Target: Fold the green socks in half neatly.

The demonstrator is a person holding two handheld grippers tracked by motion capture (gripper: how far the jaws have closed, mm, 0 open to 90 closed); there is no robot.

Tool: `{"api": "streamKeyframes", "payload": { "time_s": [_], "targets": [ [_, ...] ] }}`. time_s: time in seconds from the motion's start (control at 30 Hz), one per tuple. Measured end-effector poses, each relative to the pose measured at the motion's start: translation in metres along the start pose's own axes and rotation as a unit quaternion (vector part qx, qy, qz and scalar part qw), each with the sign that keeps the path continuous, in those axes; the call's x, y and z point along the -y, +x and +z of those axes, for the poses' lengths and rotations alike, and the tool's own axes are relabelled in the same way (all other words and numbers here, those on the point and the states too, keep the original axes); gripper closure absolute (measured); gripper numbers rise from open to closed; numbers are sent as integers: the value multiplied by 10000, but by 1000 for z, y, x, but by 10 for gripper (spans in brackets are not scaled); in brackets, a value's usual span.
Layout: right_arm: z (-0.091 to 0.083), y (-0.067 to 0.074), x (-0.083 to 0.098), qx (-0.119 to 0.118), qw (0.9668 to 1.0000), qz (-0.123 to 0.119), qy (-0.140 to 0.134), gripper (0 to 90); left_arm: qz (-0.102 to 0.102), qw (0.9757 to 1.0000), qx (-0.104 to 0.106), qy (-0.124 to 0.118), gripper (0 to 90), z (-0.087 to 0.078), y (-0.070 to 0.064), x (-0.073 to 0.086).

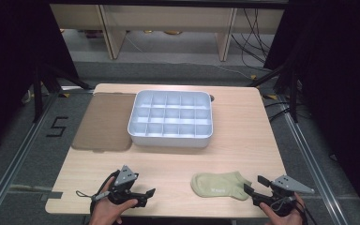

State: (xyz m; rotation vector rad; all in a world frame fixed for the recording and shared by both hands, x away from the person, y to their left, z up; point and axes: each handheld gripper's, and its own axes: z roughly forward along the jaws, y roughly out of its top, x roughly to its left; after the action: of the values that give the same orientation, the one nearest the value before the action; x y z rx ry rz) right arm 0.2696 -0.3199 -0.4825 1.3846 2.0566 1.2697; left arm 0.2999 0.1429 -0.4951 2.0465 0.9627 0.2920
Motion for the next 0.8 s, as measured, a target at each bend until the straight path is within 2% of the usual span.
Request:
{"api": "streamKeyframes", "payload": {
  "time_s": [0.03, 0.07, 0.23, 0.27, 0.3, 0.33, 0.37, 0.4, 0.43, 0.5, 0.53, 0.63, 0.67, 0.7, 0.73, 0.77, 0.8],
  "targets": [
    [0, 1, 0, -13, 9999, 82, 57, 322, -51, 10000, -18, -19, 148, 3, -2, -1],
    [-1, 2, 0, -28, 9999, 106, 118, 323, -48, 10000, 68, 23, 149, 4, -3, -2],
    [1, 1, 0, 3, 10000, -38, 72, 329, 23, 9999, 121, 28, 149, 14, -11, -8],
    [0, 2, 0, -65, 9999, 39, 69, 330, 18, 9999, 153, 34, 149, 16, -12, -10],
    [0, 2, 0, -57, 10000, 19, 64, 331, -50, 9998, 165, -41, 149, 19, -14, -11],
    [1, 0, 0, -36, 9999, -147, 27, 332, -8, 9998, 175, 35, 149, 20, -14, -13],
    [1, 0, 0, -23, 9999, -142, 25, 333, -45, 9998, 193, 15, 149, 23, -15, -15],
    [1, -2, -1, -16, 9997, -248, 41, 333, 5, 9997, 230, 22, 149, 24, -15, -17],
    [1, -1, -1, -36, 9997, -251, 39, 336, -77, 9994, 321, -39, 149, 27, -17, -19],
    [2, 0, 0, -73, 9998, -162, 17, 344, -62, 9991, 415, -30, 151, 33, -20, -22],
    [2, -1, 0, -35, 9997, -228, -32, 344, 8, 9991, 423, 43, 152, 34, -21, -25],
    [2, -1, -1, -34, 9997, -235, 10, 354, -1, 9986, 517, 57, 158, 44, -29, -31],
    [2, 0, 0, -79, 9998, -173, 11, 358, 52, 9984, 555, 74, 164, 47, -31, -34],
    [1, 0, -1, -45, 9997, -240, 21, 361, 134, 9980, 617, 94, 171, 49, -33, -36],
    [1, 0, -1, -59, 9997, -234, 19, 367, 57, 9974, 710, 63, 189, 53, -37, -38],
    [2, 0, 0, -79, 9997, -225, -15, 372, 112, 9969, 771, 118, 208, 56, -39, -40],
    [2, 0, -1, -108, 9996, -240, 32, 376, 46, 9963, 848, 99, 219, 60, -43, -41]
  ]
}}
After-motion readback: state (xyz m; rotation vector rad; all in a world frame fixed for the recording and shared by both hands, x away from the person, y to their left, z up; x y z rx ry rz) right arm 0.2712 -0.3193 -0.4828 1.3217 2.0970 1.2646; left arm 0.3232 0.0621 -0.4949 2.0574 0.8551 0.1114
